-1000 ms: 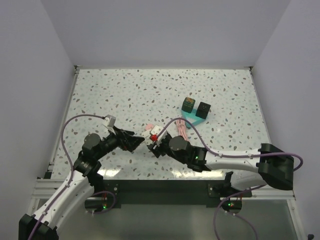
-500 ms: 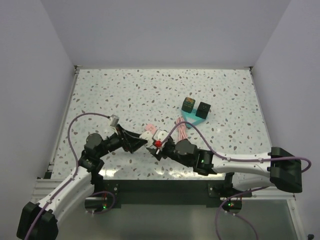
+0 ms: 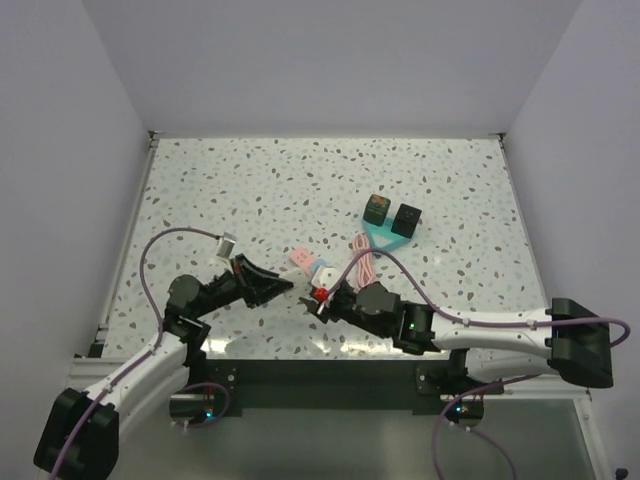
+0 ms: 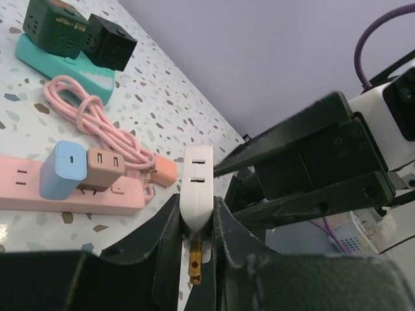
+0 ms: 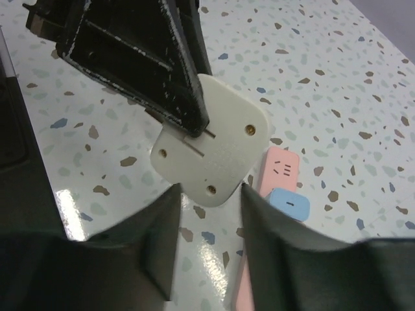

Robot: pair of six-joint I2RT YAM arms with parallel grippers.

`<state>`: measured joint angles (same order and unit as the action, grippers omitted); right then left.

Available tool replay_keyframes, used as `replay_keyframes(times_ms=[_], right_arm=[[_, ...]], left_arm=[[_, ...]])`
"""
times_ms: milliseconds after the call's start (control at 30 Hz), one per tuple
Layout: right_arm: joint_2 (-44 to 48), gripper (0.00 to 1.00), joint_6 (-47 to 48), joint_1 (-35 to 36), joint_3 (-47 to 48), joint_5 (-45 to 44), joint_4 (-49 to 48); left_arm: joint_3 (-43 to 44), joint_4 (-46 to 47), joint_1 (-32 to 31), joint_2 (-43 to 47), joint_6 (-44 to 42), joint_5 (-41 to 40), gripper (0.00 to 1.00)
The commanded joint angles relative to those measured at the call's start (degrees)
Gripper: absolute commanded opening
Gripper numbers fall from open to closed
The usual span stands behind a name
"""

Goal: Insert the plug

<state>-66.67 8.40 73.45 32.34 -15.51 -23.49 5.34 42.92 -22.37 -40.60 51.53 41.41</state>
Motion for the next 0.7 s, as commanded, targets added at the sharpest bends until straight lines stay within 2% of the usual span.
replay_keyframes(times_ms=[0, 100, 233, 433, 667], right_arm=[[2.3, 0.53, -0.5, -0.1, 0.8, -0.4, -2.5], [5.2, 0.75, -2.5, -0.1, 1.2, -0.5, 0.8], [12.3, 0.88, -6.2, -0.3, 2.9, 1.1, 10.0], [19.8, 0.91, -15.4, -2.8, 6.5, 8.8, 17.4], [15.7, 0.83, -24.0, -8.2, 11.5, 19.6, 20.4]], left_arm=[[-1.5, 9.5, -0.7, -1.1, 3.8, 6.0, 0.0], [-2.0, 14.1, -0.7, -2.6, 4.5, 7.5, 0.0], [-1.4, 18.6, -0.7, -3.8, 4.6, 9.8, 0.0], [0.4, 22.6, -0.7, -3.3, 5.8, 12.7, 0.0], [1.1, 27.8, -0.7, -2.4, 9.6, 14.8, 0.0]])
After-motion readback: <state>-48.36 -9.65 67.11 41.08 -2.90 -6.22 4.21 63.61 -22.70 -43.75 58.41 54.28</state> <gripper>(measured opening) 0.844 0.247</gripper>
